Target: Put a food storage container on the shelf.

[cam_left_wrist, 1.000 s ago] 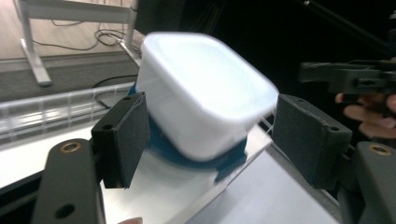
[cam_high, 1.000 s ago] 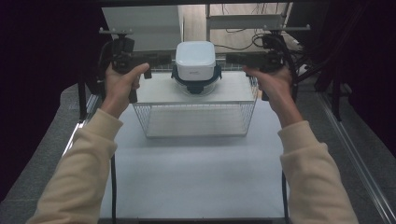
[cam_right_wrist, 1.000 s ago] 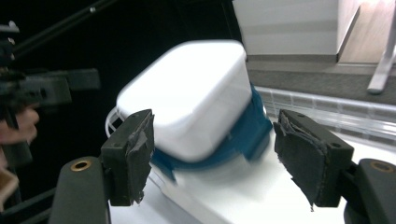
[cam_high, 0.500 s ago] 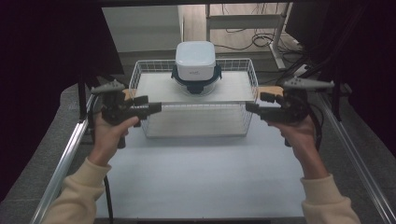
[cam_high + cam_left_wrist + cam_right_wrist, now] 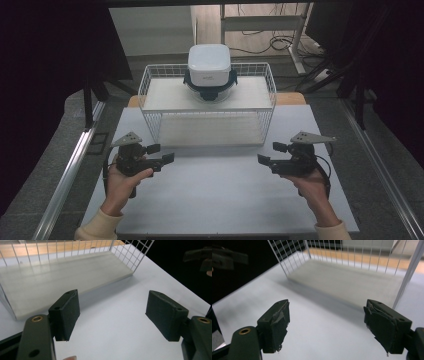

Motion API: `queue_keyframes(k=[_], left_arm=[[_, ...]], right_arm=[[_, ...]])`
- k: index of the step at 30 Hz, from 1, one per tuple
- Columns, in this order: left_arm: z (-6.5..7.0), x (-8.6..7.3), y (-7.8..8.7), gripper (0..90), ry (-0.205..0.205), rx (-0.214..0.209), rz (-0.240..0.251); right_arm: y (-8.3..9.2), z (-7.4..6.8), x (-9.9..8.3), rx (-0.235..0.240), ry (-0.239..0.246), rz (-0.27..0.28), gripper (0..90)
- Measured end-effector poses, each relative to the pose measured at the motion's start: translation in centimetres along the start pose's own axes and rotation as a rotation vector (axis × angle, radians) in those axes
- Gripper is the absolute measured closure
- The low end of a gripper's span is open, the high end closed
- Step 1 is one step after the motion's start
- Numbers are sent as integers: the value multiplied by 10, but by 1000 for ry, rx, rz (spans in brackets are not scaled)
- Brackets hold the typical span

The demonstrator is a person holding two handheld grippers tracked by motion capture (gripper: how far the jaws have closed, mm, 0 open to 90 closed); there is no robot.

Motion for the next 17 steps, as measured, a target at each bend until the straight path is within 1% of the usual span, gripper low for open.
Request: queue_keyframes(k=[1, 2, 3, 5, 6, 10, 12, 17], left_arm=[[-1, -3, -2, 268, -3, 1, -18], [-2, -5, -2, 266, -8, 2, -25], [-2, -5, -2, 266, 1, 3, -19], [-2, -6, -2, 267, -1, 1, -19], [-2, -6, -1, 267, -3, 2, -19], [-4, -11, -2, 265, 2, 1, -30], [-6, -13, -2, 264, 11, 1, -35], [-8, -13, 1, 258, 16, 4, -31]], right_arm=[[-2, 1, -4, -7, 0, -17, 198], [-4, 3, -6, -13, 2, -25, 197], [-5, 3, -6, -17, 3, -23, 197], [-6, 3, -6, -14, -4, -20, 197], [-7, 3, -6, -23, 3, -19, 197], [-7, 5, -8, -28, -2, -15, 197], [-7, 5, -8, -31, -4, -16, 196], [-6, 7, -10, -39, 2, -10, 190]])
Point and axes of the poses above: each handheld gripper's, and its own axes: y roughly backward along the jaws, x roughly out of its top, z roughly to its right, the point moved 8 cm from there along -y, roughly forward along the jaws, and after that the axes turned 6 degrees about -y, right-handed, at the moved point
